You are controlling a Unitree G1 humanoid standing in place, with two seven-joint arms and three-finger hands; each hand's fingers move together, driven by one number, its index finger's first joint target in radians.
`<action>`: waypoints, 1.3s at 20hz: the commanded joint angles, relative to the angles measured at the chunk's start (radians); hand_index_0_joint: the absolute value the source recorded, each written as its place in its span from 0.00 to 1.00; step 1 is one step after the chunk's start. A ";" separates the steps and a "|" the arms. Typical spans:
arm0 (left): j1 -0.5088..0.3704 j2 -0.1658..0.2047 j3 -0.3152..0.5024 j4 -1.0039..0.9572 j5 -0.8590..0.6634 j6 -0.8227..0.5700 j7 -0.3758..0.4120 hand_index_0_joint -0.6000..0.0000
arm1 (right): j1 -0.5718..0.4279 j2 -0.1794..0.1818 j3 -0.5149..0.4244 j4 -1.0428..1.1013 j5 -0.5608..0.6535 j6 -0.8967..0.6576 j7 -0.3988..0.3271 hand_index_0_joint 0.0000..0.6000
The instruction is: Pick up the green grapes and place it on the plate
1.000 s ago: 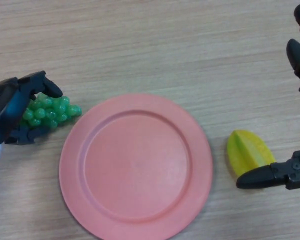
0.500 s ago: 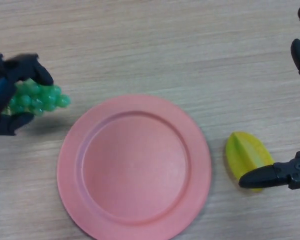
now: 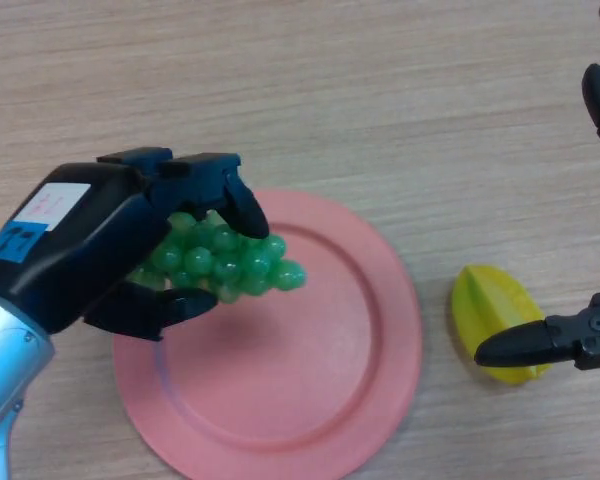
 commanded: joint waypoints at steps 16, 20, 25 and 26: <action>-0.105 0.020 0.426 -0.305 -0.837 0.746 0.172 1.00 | -0.204 0.033 -0.042 -0.054 -0.015 0.061 -0.004 0.00; -0.107 0.052 0.666 -0.230 -1.334 0.831 0.443 1.00 | -0.225 0.105 -0.025 -0.054 -0.069 0.103 0.035 0.00; 0.028 0.170 0.609 -0.151 -1.482 0.541 0.587 1.00 | -0.263 0.123 -0.032 -0.054 -0.055 0.109 0.032 0.00; 0.036 0.184 0.593 -0.146 -1.468 0.503 0.596 1.00 | -0.277 0.113 -0.031 -0.054 -0.037 0.114 0.020 0.00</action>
